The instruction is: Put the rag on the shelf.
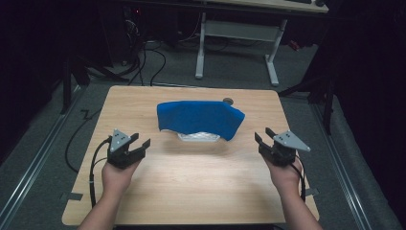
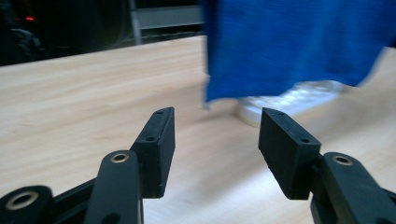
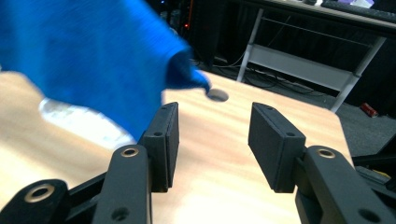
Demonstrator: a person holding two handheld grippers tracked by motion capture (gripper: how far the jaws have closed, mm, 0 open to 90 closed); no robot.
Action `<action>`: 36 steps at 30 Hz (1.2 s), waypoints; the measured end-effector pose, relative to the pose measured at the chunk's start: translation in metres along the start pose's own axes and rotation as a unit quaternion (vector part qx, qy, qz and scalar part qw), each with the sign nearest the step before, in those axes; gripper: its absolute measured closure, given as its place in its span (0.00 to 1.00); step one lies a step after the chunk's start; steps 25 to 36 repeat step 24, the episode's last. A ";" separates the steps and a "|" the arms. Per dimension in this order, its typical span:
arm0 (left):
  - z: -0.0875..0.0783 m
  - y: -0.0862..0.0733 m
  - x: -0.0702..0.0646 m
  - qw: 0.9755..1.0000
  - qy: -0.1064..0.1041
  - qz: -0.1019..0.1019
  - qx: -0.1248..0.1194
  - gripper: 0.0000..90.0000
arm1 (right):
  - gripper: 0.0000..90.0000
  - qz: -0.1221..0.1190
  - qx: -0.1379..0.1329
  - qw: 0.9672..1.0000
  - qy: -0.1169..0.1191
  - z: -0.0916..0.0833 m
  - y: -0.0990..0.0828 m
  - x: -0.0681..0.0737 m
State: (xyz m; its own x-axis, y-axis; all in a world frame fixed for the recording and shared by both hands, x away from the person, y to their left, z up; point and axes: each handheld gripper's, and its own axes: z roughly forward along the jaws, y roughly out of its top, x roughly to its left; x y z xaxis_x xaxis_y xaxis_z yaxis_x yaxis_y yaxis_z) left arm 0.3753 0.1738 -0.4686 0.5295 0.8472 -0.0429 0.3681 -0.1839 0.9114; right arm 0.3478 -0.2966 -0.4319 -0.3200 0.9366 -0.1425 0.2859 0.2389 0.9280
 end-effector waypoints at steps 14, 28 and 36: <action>0.007 -0.043 -0.102 0.992 -0.100 0.054 0.049 0.49 | 0.51 0.010 0.011 0.998 0.063 -0.022 -0.039 0.077; 0.016 -0.049 -0.125 0.987 -0.116 0.090 0.068 0.47 | 0.48 -0.024 0.044 0.993 0.103 -0.013 -0.061 0.113; 0.016 -0.049 -0.125 0.987 -0.116 0.090 0.068 0.47 | 0.48 -0.024 0.044 0.993 0.103 -0.013 -0.061 0.113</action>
